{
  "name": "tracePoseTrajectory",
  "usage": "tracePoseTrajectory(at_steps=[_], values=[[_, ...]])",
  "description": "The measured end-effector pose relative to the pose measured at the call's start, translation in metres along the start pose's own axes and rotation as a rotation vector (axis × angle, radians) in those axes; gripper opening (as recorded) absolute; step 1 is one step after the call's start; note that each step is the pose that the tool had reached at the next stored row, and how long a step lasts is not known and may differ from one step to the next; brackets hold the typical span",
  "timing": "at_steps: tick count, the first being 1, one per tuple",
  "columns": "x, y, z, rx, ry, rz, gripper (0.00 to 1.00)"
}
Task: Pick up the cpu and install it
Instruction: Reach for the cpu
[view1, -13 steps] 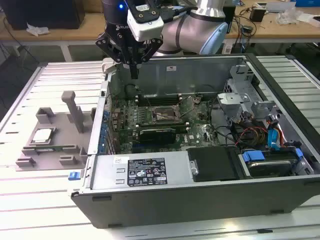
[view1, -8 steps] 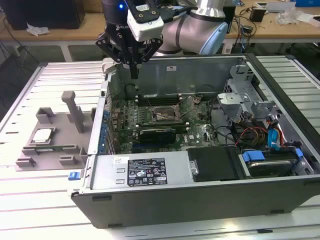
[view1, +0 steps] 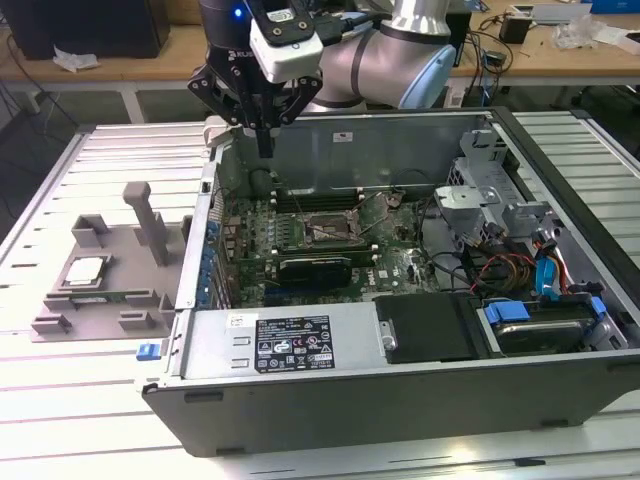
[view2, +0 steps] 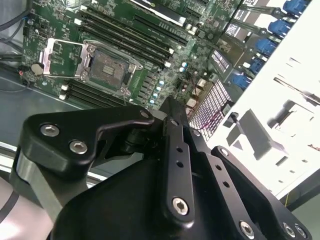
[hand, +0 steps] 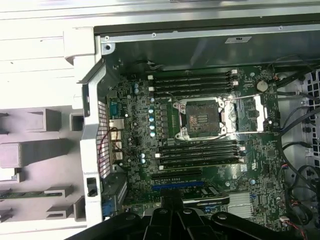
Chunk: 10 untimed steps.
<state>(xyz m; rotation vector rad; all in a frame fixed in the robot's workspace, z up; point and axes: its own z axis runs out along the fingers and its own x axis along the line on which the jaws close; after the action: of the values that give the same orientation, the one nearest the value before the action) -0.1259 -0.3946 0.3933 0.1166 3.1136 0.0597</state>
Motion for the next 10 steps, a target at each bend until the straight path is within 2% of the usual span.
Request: tracePoseTrajectory(at_steps=[10], values=[[0.0194, -0.0015, -0.0005, 0.0001, 0.0, 0.0, 0.11]])
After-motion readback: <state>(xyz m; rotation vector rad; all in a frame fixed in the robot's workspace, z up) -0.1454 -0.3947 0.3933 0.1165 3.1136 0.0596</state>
